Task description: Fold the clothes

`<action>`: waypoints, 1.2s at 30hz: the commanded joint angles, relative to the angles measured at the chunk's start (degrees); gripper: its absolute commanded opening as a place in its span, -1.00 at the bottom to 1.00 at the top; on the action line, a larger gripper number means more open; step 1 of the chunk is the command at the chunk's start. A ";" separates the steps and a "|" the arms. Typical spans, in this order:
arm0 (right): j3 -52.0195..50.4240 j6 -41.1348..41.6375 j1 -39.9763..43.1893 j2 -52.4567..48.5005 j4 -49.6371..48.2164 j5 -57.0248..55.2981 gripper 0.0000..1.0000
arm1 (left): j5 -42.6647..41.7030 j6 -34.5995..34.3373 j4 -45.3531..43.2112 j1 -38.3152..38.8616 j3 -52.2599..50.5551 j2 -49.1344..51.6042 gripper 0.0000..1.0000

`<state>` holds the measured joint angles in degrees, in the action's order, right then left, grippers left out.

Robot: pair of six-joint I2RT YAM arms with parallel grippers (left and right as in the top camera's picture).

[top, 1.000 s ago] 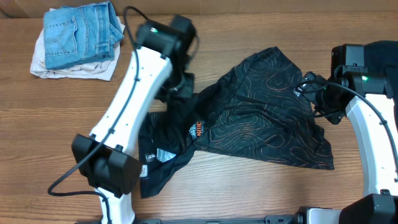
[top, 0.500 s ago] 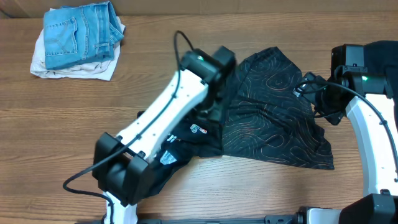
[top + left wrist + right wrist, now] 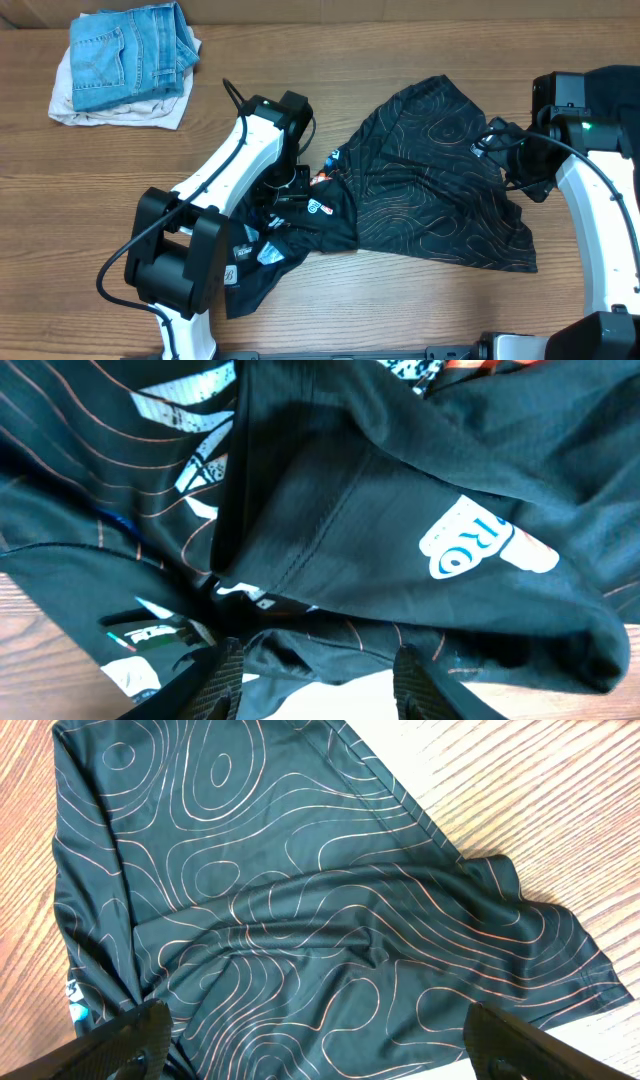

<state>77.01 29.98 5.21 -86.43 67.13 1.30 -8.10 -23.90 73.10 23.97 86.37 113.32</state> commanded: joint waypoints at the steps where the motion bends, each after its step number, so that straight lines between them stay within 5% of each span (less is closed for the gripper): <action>1: -0.20 -0.20 0.22 -0.07 -0.09 0.33 0.94 | 1.29 -0.98 -2.14 -1.14 -1.57 -1.11 0.05; 22: -0.20 -0.22 0.22 -0.07 0.22 0.33 0.94 | 0.26 2.12 -11.04 -4.44 -5.64 1.38 -0.06; 25: -0.20 -0.22 0.22 -0.07 0.22 0.31 0.94 | -1.75 2.32 -11.04 -4.44 -5.64 3.17 -0.35; 28: -0.20 -0.22 0.22 -0.07 0.15 0.31 0.94 | -2.05 2.73 -11.02 -4.44 -5.53 3.39 -0.92; 36: -0.20 -0.20 0.22 -0.07 -2.14 0.31 0.93 | -1.77 5.20 -7.72 -5.66 4.35 3.34 -0.92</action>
<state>77.01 29.93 5.21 -86.43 65.69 1.32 -9.26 -20.86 64.77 19.44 83.96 116.29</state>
